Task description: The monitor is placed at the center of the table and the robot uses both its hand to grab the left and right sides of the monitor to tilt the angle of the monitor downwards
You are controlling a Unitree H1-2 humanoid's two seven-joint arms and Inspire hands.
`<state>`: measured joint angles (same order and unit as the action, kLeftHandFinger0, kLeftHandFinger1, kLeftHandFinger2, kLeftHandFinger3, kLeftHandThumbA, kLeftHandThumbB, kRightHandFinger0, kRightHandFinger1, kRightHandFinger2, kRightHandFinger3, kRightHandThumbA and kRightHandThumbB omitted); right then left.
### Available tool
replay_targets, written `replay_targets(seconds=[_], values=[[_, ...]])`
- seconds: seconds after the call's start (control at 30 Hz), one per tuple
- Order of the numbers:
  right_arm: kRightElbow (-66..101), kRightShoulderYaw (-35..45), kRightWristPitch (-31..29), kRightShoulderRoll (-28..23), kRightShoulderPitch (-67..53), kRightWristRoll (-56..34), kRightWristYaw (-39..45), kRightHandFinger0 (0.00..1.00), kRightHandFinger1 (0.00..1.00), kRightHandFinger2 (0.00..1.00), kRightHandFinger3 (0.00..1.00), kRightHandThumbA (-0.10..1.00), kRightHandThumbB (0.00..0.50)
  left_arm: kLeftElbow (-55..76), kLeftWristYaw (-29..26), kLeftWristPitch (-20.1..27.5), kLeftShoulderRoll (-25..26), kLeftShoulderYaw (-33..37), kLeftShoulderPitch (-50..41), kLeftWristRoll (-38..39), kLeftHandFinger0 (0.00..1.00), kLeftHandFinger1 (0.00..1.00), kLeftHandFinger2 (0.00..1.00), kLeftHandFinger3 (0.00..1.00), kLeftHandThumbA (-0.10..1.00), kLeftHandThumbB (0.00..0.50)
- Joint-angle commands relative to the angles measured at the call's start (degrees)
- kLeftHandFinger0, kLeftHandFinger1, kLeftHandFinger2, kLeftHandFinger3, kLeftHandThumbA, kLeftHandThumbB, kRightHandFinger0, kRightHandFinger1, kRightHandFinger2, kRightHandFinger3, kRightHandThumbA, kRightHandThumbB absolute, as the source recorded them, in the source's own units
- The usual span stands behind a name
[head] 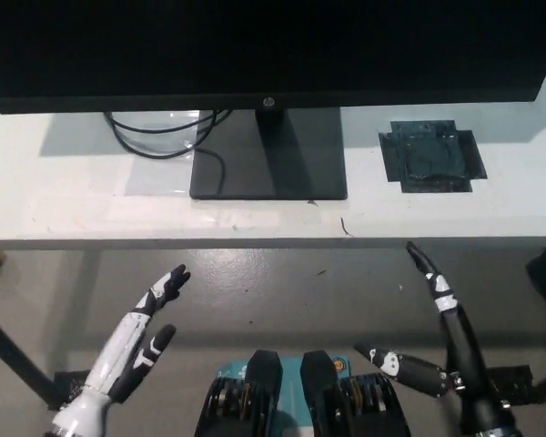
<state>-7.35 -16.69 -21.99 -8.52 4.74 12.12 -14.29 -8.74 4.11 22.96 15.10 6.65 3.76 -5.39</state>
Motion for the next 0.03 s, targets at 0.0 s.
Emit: replay_targets(seconds=[0.0], values=[[-5.52, 0.4, -4.94, 0.66, 3.09, -3.9, -4.33, 1.0, 1.0, 1.0, 1.0, 1.0, 0.374, -4.04, -1.98, 3.97, -0.25, -1.21, 2.25, 2.01, 1.0, 1.0, 1.0, 1.0, 1.0, 0.344]])
